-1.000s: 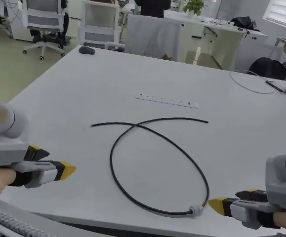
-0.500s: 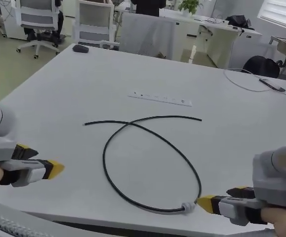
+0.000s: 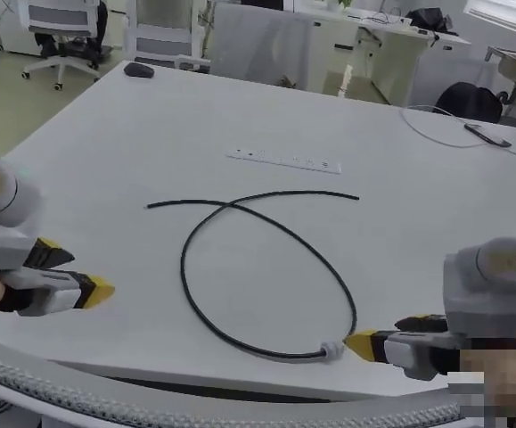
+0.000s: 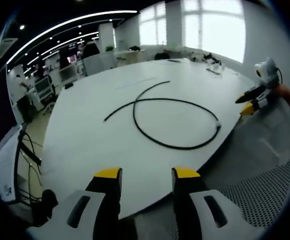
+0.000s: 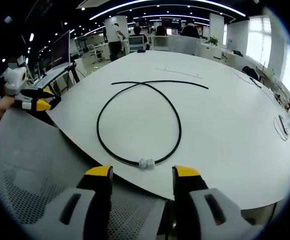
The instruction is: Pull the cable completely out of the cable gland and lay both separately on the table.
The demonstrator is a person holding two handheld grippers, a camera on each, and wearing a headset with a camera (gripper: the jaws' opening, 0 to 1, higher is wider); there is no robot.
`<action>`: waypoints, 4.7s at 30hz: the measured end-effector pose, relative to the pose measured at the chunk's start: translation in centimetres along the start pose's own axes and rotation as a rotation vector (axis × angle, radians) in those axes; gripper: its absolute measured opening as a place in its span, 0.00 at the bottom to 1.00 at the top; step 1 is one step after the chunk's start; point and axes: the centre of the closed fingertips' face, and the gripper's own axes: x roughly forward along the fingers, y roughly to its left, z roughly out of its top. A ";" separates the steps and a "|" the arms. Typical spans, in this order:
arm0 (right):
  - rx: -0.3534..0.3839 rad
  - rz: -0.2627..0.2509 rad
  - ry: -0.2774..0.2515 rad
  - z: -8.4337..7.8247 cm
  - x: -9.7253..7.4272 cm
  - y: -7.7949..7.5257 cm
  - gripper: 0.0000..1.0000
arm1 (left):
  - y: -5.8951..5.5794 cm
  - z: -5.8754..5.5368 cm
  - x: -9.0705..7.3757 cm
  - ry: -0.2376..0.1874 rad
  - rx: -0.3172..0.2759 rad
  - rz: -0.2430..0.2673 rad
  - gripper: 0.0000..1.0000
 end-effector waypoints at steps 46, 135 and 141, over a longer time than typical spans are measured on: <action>-0.034 0.046 -0.066 0.4 -2.8 -7.5 0.52 | -26.0 4.2 20.4 0.312 0.488 -0.586 0.21; -0.982 0.715 0.142 6.6 0.7 12.9 0.14 | -17.2 8.5 3.5 -0.050 0.952 -0.405 0.16; -1.102 0.635 0.109 6.2 1.3 12.6 0.13 | -17.2 8.2 4.0 -0.025 0.863 -0.470 0.16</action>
